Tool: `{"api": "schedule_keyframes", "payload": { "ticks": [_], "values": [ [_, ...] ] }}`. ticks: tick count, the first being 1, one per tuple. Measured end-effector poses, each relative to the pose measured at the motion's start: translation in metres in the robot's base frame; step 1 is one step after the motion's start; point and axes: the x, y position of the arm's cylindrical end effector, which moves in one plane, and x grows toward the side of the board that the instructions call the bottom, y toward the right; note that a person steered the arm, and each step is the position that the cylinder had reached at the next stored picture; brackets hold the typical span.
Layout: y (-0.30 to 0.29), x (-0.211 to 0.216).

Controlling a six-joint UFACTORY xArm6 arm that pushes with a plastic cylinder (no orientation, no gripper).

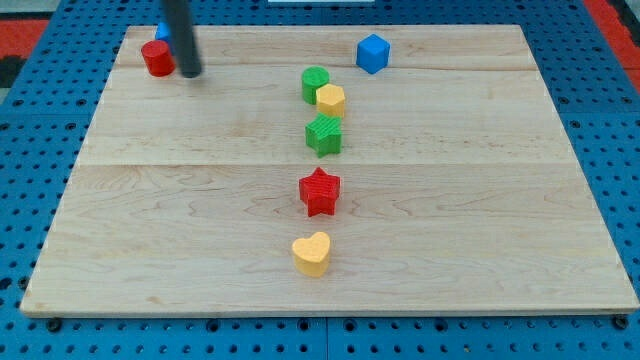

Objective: Slide the red circle right a bit

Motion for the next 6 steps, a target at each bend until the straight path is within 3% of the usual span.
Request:
{"api": "schedule_keyframes", "payload": {
  "ticks": [1,3,5,6],
  "values": [
    [-0.082,0.0],
    [-0.082,-0.051],
    [0.056,-0.056],
    [-0.001,-0.056]
  ]
}}
